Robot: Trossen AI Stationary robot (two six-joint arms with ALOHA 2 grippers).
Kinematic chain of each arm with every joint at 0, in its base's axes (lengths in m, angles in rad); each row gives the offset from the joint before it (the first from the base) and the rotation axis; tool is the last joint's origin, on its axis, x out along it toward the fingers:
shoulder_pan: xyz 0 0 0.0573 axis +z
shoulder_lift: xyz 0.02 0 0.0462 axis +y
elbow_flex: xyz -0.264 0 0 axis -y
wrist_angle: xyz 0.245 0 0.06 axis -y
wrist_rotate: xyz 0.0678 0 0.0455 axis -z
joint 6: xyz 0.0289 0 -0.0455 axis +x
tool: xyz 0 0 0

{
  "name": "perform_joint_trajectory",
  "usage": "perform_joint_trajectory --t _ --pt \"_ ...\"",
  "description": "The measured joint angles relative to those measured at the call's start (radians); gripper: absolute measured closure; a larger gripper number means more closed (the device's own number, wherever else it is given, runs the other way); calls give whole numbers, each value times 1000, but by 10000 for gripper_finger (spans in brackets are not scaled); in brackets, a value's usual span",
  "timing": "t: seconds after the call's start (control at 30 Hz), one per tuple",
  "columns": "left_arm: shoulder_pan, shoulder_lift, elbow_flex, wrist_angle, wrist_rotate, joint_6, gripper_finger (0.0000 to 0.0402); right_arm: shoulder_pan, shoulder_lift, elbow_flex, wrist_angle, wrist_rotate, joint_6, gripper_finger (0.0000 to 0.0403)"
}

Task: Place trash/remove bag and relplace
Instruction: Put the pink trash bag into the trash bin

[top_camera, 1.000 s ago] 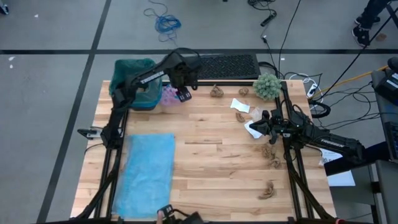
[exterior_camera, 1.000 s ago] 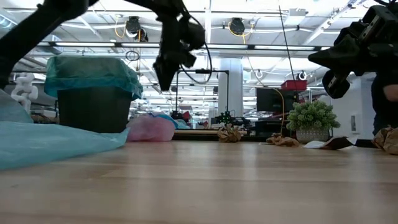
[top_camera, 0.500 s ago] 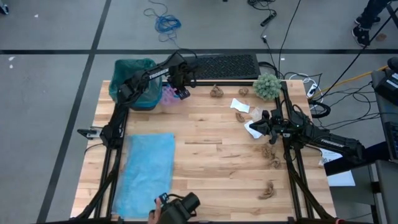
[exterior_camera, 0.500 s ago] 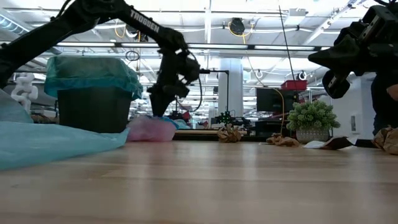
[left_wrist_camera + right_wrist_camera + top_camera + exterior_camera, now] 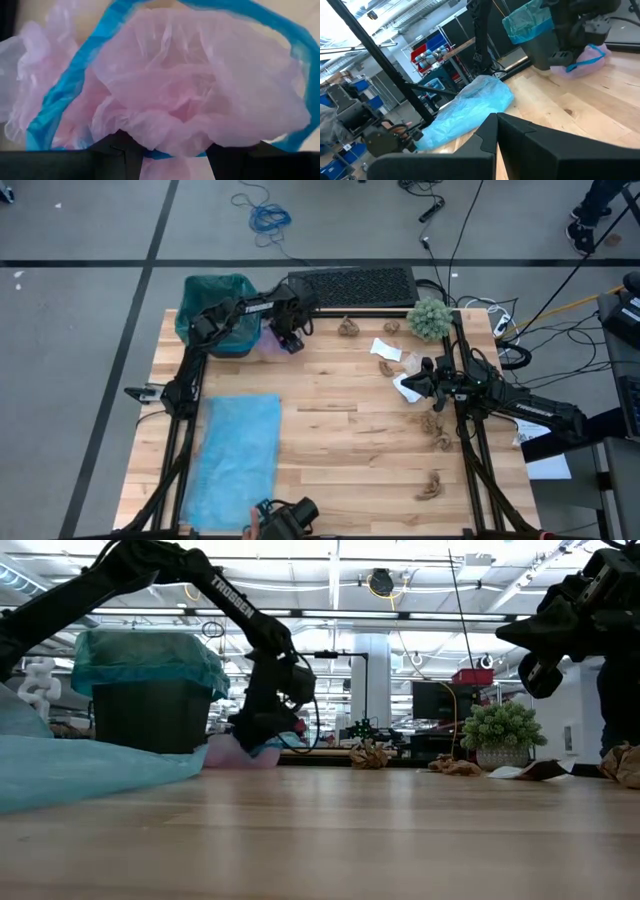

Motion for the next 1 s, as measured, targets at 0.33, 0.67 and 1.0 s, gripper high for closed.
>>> perform_joint_trajectory --t 0.33,0.67,1.0 --pt "-46 -57 91 -6 -19 0 391 0 0 0 2 -23 -75 403" --pt "-50 -210 187 -30 -27 0 400 0 0 0 4 -25 -157 403" --pt "-104 -354 411 -145 -121 -27 401 0 0 0 4 51 -206 403"
